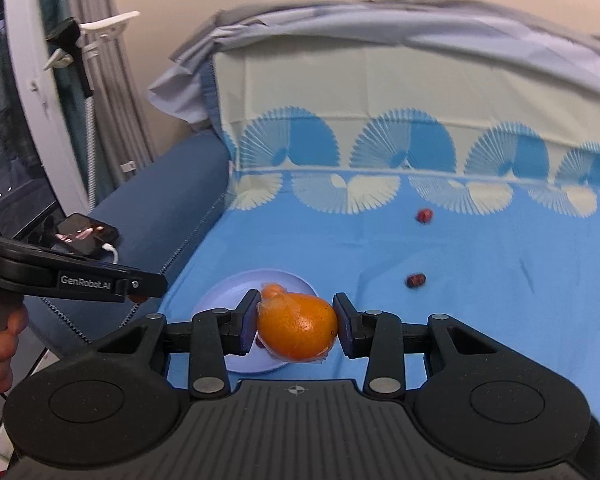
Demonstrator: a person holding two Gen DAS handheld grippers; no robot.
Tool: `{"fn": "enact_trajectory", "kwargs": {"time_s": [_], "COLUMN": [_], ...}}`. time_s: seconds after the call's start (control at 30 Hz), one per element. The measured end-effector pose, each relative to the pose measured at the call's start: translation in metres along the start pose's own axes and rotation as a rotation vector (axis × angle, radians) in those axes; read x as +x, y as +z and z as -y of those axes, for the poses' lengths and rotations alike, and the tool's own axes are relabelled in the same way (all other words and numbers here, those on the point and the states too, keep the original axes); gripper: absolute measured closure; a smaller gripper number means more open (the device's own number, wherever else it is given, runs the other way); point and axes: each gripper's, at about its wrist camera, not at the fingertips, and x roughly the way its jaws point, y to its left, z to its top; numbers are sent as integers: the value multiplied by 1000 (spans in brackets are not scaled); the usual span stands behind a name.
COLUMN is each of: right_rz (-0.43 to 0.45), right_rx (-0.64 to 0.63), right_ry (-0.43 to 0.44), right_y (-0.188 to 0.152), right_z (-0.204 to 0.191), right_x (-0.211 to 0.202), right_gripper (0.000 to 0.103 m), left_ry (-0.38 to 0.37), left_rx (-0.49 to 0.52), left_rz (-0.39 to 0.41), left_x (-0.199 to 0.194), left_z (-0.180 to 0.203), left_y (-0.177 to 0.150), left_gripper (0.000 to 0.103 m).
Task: Organize fruits
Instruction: 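Carry the yellow fruit and large orange over the plate with both tools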
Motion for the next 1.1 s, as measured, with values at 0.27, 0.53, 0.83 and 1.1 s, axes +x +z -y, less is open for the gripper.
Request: {"fn": "enact_trajectory", "kwargs": {"time_s": [0.27, 0.53, 0.83, 1.1], "right_rz": [-36, -43, -74, -129], "right_rx": [-22, -42, -72, -100], "right_ry": [64, 98, 80, 68], "right_y": [2, -4, -8, -10], "right_z": [-24, -36, -38, -32], "right_x": [13, 19, 45, 95], "right_gripper": [62, 62, 62, 62], "left_ry": [2, 16, 35, 106], "left_rx": [-44, -83, -104, -104], "left_rz": [25, 34, -14, -81], "left_x": [-12, -19, 8, 56], "left_z": [-3, -13, -20, -27], "left_y": [-12, -22, -14, 5], "left_gripper": [73, 73, 73, 73]}}
